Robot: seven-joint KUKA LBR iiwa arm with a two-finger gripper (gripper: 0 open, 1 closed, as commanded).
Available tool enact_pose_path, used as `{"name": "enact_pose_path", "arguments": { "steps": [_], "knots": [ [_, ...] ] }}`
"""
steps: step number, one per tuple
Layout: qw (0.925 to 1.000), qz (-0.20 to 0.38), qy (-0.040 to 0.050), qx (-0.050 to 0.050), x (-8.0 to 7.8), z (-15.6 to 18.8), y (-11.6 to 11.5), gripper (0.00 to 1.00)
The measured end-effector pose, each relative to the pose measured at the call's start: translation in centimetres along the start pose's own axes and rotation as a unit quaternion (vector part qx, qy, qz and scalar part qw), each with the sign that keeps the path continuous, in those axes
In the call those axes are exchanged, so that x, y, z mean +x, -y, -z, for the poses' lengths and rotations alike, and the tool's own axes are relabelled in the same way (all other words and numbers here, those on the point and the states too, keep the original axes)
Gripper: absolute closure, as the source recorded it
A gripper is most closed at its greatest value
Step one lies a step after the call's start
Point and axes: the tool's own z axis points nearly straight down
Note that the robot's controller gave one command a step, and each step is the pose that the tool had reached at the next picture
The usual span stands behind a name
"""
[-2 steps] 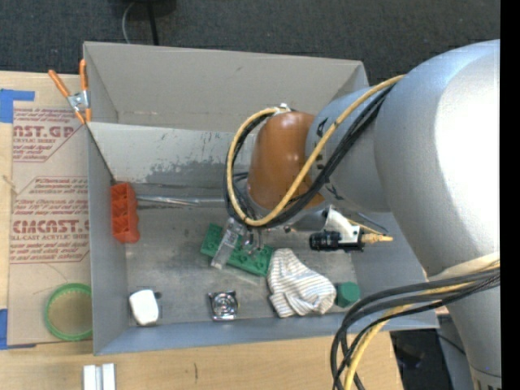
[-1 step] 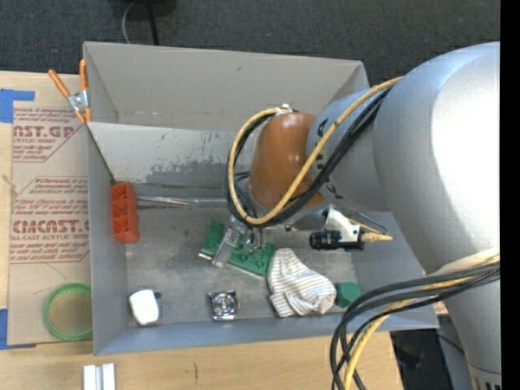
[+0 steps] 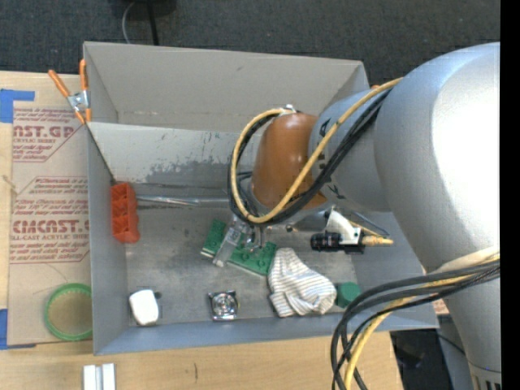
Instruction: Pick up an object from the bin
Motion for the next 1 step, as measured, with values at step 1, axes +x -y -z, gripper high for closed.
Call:
{"name": "enact_pose_path", "arguments": {
  "steps": [1],
  "knots": [
    [0.9978, -0.067, -0.0005, 0.002, 2.26, -0.49, 3.57, 0.00]
  ]
}}
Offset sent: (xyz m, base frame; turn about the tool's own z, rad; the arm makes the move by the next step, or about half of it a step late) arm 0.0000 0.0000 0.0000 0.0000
